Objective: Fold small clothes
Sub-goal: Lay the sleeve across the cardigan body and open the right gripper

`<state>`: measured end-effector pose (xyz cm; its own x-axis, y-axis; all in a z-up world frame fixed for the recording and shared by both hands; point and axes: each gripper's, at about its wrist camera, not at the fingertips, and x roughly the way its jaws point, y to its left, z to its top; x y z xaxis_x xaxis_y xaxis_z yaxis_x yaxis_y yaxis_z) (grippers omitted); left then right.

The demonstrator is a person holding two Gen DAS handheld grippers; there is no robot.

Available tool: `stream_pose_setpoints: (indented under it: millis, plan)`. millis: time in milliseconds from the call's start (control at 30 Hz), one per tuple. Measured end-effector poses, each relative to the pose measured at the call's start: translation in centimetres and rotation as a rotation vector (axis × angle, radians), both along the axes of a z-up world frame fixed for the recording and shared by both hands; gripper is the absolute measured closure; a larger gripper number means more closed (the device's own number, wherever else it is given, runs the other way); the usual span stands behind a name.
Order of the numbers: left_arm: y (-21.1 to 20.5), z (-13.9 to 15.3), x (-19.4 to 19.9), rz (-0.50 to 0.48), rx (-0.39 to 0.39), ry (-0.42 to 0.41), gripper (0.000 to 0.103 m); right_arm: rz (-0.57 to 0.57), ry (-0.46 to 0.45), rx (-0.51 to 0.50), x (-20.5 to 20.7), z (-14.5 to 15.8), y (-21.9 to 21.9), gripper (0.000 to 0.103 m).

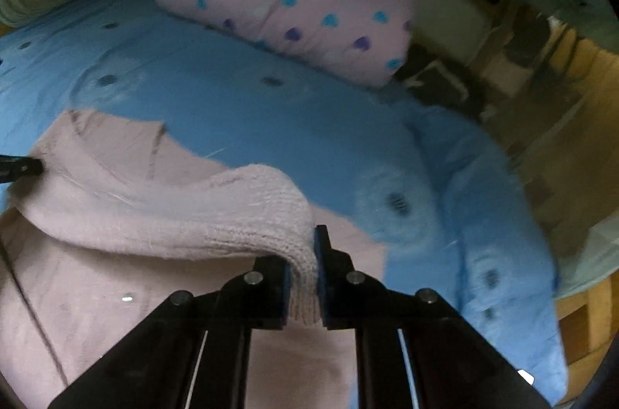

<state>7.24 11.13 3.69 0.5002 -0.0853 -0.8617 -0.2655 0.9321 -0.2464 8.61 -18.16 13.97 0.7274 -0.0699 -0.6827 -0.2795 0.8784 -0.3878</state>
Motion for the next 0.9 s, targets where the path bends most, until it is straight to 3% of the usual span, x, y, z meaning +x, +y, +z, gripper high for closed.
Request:
stream_pose_setpoints:
  millis: [100,267,433,500,533,600,633,900]
  plan:
    - [-0.6,-0.5,0.3,-0.018,0.012,0.018,0.091,-0.025,-0.016,-0.036,0.5,-0.6,-1.6,0.092]
    - [-1.5,-1.5,1.0,-0.036,0.044,0.055,0.091,-0.071,0.058,-0.049,1.6,-5.2,-3.6,0.092]
    - [-2.0,-1.7,1.2,-0.048,0.063,0.063,0.091,-0.111,0.169,0.018,2.2,-9.6,-6.4,0.091]
    - [-1.9,-1.9,1.3,-0.049,0.068,0.069,0.091,-0.109,0.197,0.048,2.0,-10.5,-7.2,0.083]
    - [-1.9,-1.9,1.3,-0.049,0.069,0.071,0.091,-0.120,0.204,0.062,1.8,-10.7,-7.7,0.079]
    - [-2.0,-2.0,1.3,-0.051,0.074,0.072,0.091,-0.143,0.211,0.082,1.5,-10.6,-8.5,0.062]
    - [-2.0,-1.9,1.3,-0.051,0.077,0.073,0.091,-0.151,0.222,0.096,1.3,-10.5,-9.0,0.059]
    - [-2.5,-1.8,1.3,-0.055,0.105,0.075,0.091,-0.114,0.337,0.296,-0.5,-7.8,-13.2,0.059]
